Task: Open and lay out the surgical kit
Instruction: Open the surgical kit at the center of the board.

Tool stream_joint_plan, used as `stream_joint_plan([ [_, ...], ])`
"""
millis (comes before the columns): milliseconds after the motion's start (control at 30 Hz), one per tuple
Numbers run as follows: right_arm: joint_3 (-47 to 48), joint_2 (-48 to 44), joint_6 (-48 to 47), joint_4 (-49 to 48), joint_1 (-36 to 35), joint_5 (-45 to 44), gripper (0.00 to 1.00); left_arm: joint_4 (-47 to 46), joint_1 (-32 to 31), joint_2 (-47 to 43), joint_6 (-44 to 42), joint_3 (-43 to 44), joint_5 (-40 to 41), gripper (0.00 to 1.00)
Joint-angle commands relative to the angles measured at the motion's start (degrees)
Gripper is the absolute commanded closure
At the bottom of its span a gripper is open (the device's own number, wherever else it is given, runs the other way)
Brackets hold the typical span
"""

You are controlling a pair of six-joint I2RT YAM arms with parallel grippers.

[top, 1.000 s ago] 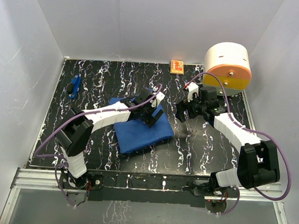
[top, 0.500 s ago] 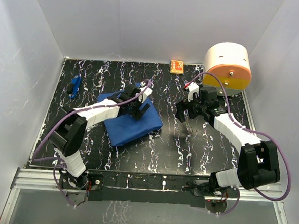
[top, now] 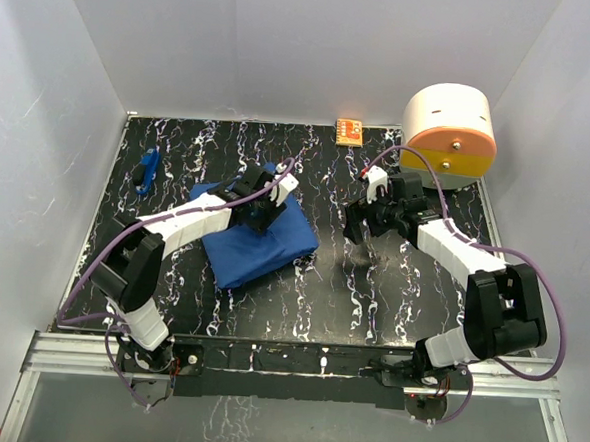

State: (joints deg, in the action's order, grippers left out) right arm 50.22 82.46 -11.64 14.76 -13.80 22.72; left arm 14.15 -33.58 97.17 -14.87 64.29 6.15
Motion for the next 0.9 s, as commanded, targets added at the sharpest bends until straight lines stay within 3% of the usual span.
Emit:
stream_joint_plan([
  [0, 2.9, -0.1, 0.6, -2.5, -0.4, 1.2, 0.04, 7.7, 0.7, -3.4, -0.9, 1.6, 1.2, 0.65],
  [200, 2.2, -1.1, 0.2, -2.5, -0.4, 1.2, 0.03, 8.9, 0.7, -5.3, -0.5, 3.3, 0.6, 1.00],
  [500, 5.8, 1.2, 0.6, -2.7, -1.4, 1.3, 0.02, 11.3, 4.2, -13.2, -0.8, 4.5, 1.1, 1.00],
  [733, 8.3, 3.3, 0.8, -4.4, -3.4, 1.9, 0.02, 15.4, 18.0, -24.1, -1.2, 2.8, -4.9, 1.00],
  [867, 10.2, 5.4, 1.2, -5.4, -5.2, 2.4, 0.02, 21.4, 24.2, -30.9, -3.9, 0.6, 0.5, 1.00],
])
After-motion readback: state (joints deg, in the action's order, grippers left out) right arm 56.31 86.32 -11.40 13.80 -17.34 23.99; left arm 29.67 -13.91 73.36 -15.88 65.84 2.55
